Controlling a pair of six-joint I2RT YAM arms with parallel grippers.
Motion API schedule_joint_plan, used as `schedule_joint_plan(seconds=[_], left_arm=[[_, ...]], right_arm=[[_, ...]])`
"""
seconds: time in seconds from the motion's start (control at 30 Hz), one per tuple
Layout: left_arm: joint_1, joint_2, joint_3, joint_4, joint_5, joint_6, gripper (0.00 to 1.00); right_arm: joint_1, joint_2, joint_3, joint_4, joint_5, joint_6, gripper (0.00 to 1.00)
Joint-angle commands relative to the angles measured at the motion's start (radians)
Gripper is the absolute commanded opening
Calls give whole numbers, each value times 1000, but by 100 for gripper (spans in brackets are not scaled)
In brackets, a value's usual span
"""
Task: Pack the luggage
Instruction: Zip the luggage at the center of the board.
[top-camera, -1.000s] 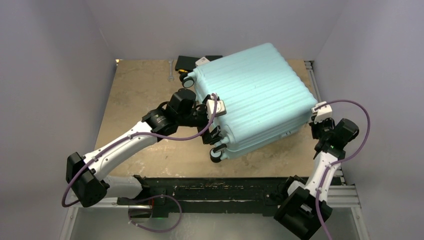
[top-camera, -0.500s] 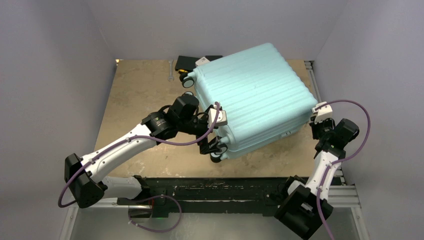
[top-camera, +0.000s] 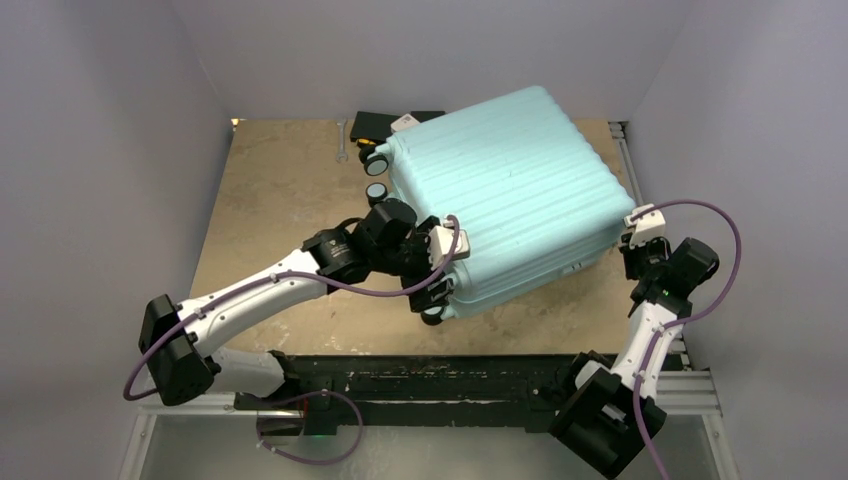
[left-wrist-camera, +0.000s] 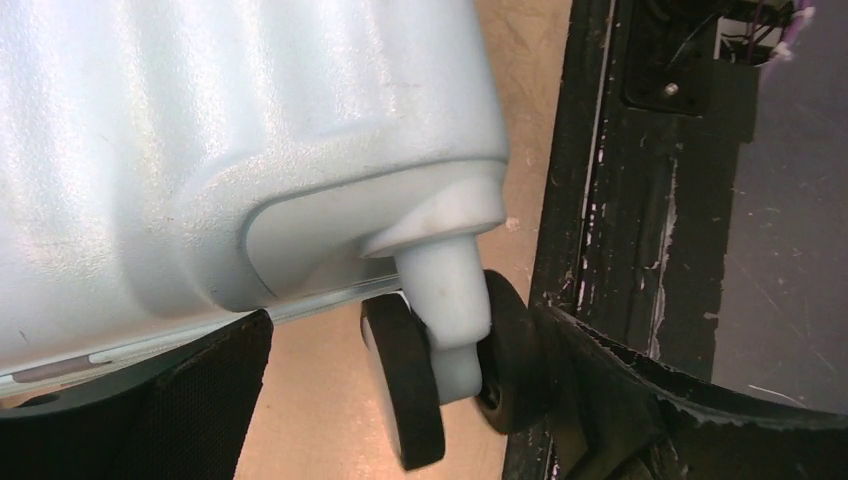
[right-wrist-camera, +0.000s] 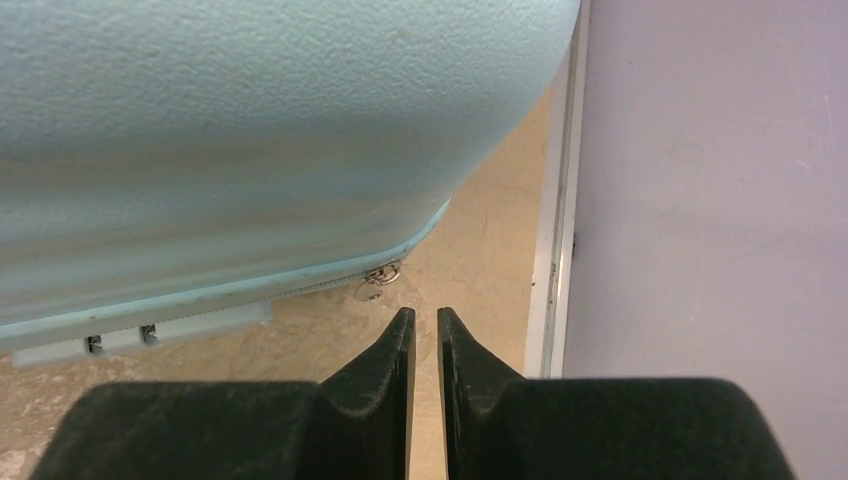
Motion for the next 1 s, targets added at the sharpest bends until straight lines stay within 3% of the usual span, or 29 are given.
schedule_joint_plan(seconds=[0.0, 0.1, 0.13, 0.17, 0.27, 0.3, 0.33, 0.63, 0.97], left_arm=[[-24, 28, -18, 39, -107, 0, 99], [-46, 38, -20, 35, -137, 19, 99], [-51, 41, -19, 33, -138, 20, 95], [-52, 46, -15, 28, -121, 25, 80], [-54, 62, 6, 1, -93, 35, 19], [-54, 67, 14, -10, -85, 41, 4], [-54, 67, 22, -16, -82, 44, 0], [-53, 24, 80, -36, -96, 53, 0], [-53, 27, 78, -29, -70, 44, 0]], right_arm=[[-7, 1, 19, -1, -19, -12, 17], [-8, -2, 19, 2, -22, -4, 20], [-8, -2, 21, 3, -25, -1, 22], [-8, 1, 23, 5, -30, 0, 24], [-8, 25, 29, 20, -47, -8, 30], [-8, 40, 38, 16, -61, -21, 32], [-8, 59, 50, 5, -80, -36, 33], [-20, 168, 92, -98, -256, -242, 40], [-20, 136, -85, 230, -217, -189, 43]])
